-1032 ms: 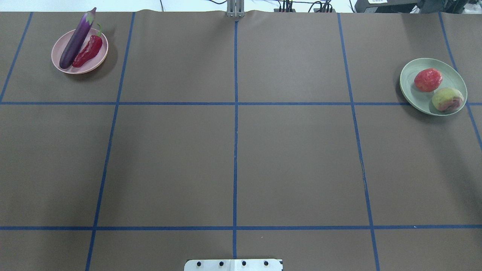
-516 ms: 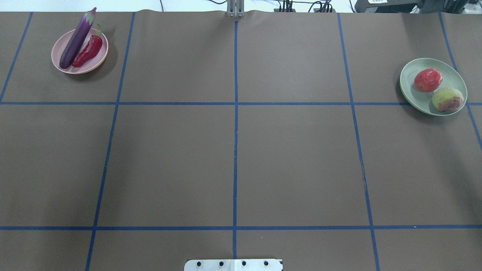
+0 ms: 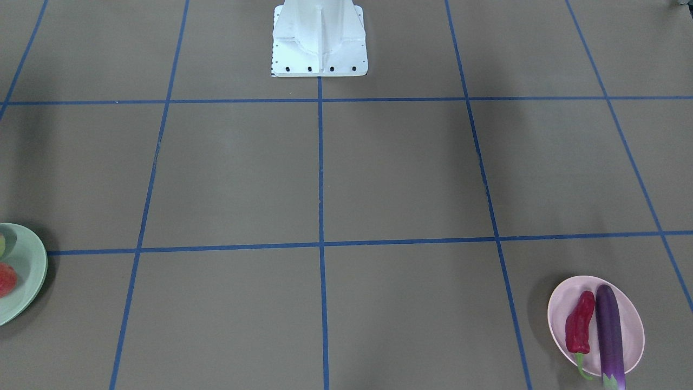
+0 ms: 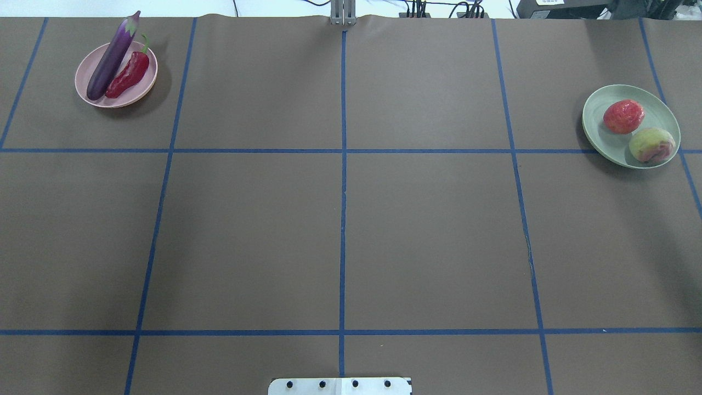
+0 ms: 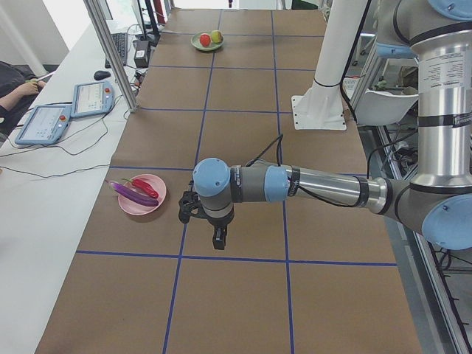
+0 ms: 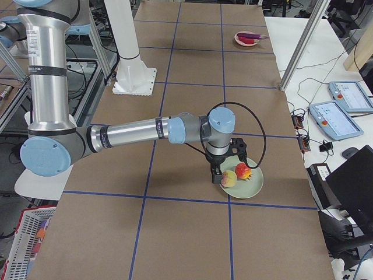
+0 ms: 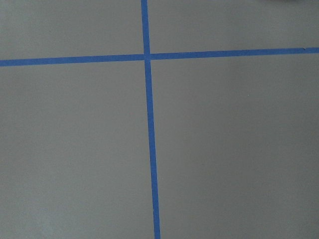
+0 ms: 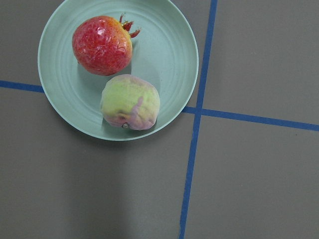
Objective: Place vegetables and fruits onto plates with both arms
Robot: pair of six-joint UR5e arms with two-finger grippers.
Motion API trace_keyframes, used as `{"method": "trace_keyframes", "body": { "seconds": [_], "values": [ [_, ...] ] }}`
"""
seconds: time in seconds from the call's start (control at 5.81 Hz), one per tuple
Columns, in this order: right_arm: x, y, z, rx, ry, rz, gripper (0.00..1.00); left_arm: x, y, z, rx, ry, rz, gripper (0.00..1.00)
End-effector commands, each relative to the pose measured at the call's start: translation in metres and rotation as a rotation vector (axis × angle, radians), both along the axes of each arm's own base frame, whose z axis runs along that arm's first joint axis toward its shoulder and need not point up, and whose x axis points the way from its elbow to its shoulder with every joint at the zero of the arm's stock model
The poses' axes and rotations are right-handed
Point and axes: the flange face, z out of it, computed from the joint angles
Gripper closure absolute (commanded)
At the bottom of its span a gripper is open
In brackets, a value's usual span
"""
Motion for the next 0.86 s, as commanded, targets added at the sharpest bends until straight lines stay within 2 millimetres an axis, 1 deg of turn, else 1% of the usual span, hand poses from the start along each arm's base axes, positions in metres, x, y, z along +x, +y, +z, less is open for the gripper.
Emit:
{"method": "trace_keyframes", "body": {
  "seconds": [0.0,0.69],
  "values": [
    [-0.0001,0.0,-0.0003,0.002,-0.001,-0.002,0.0,0.0,0.0033,0.0023,-0.005,0.001,0.0,0.0],
    [0.0001,0.0036,0.0035,0.036,-0.006,-0.003,0.0,0.0007,0.0032,0.0023,-0.005,0.001,0.001,0.0]
  ]
}}
